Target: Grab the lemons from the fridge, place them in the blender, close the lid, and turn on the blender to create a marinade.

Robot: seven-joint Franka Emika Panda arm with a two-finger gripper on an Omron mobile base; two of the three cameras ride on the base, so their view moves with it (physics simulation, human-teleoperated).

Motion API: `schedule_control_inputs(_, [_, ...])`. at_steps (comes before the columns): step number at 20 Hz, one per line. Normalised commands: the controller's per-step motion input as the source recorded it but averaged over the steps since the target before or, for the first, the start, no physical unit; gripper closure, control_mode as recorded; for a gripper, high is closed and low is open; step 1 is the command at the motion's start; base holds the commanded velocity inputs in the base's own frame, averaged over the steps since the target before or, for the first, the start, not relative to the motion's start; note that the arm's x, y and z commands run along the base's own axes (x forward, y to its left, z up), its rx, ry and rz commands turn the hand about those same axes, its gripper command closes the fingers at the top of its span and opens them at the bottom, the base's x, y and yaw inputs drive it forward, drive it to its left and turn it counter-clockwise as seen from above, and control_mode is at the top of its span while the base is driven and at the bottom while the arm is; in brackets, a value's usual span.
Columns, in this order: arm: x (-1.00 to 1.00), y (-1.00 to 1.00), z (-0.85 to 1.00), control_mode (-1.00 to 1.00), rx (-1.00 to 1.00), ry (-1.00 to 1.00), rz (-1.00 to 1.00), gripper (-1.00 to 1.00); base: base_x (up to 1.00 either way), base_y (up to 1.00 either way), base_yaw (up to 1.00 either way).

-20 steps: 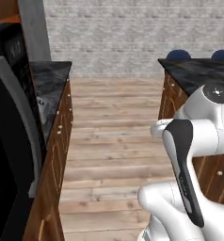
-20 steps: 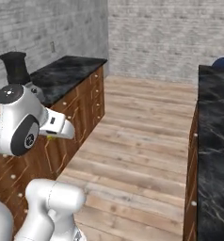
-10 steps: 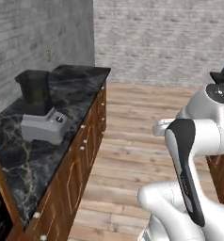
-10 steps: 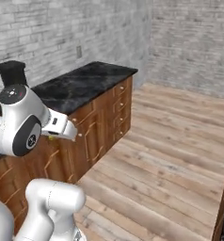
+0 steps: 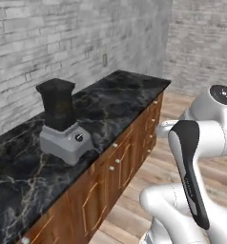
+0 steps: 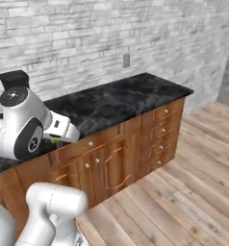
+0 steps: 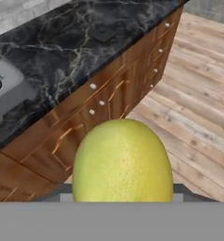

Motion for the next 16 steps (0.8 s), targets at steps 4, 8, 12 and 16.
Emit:
schedule_control_inputs(4, [0.0,0.0,0.0,1.0,0.0,0.0,0.0,1.0,1.0,-0.27,0.61])
schedule_control_inputs(8, [0.0,0.0,0.0,1.0,0.0,0.0,0.0,1.0,1.0,-0.28,0.65])
schedule_control_inputs(12, [0.0,0.0,0.0,1.0,0.0,0.0,0.0,1.0,0.99,-0.27,0.76])
schedule_control_inputs(16, [0.0,0.0,0.0,1.0,0.0,0.0,0.0,1.0,0.74,-0.44,0.76])
